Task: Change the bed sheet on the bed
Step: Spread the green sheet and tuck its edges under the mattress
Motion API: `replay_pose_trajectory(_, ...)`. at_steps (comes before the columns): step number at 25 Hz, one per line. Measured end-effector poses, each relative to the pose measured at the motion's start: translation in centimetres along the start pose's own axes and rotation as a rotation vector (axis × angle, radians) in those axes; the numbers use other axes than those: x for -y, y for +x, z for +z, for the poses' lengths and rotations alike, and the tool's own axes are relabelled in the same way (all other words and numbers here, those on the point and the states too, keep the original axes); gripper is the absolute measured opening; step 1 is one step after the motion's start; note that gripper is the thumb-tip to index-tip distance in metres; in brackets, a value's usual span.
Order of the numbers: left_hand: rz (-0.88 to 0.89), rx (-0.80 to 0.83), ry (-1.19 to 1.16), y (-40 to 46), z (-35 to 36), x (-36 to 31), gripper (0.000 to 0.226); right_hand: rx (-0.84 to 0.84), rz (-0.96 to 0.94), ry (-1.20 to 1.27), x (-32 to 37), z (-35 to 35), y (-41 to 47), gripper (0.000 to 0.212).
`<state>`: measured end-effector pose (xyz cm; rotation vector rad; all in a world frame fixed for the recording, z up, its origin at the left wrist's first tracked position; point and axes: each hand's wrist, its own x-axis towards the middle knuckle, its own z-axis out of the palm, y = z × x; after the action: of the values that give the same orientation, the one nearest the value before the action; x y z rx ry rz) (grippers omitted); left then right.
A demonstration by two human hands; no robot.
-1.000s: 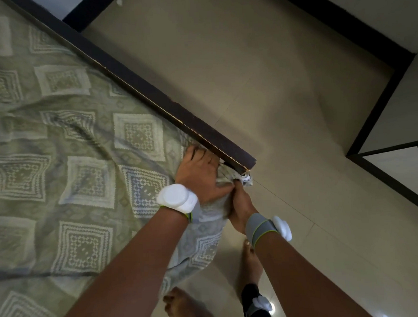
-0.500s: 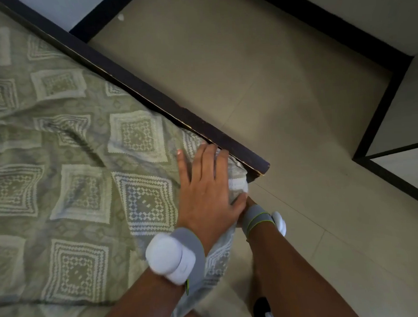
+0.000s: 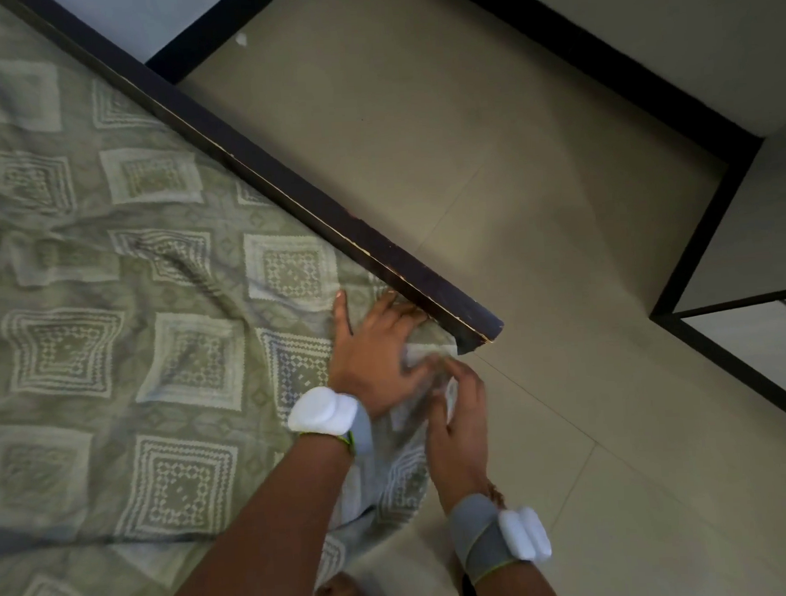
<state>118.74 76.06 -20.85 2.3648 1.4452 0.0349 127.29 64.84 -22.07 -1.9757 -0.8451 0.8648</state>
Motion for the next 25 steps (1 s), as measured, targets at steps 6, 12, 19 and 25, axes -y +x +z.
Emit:
replay_pose_trajectory(6, -0.482, -0.062, 0.046, -4.5, -1.0, 9.1, 0.076, 0.293, -0.218, -0.612, 1.7, 3.2, 5.5, 0.065)
replay_pose_trajectory(12, -0.352, 0.021, -0.134, -6.9, -2.4, 10.5, 0.08, 0.379, -0.167, -0.735, 4.9, 3.9, 1.3, 0.065)
replay_pose_trajectory(19, -0.454, -0.154, -0.047, -23.7, -1.3, 13.5, 0.075, 0.599, -0.652, -0.709, 4.7, 6.6, -12.3, 0.043)
replay_pose_trajectory(25, -0.279, -0.01, 0.193, -33.8, -0.3, 16.4, 0.046, 0.867, -0.608, -0.887, 4.0, 10.3, -17.5, 0.023)
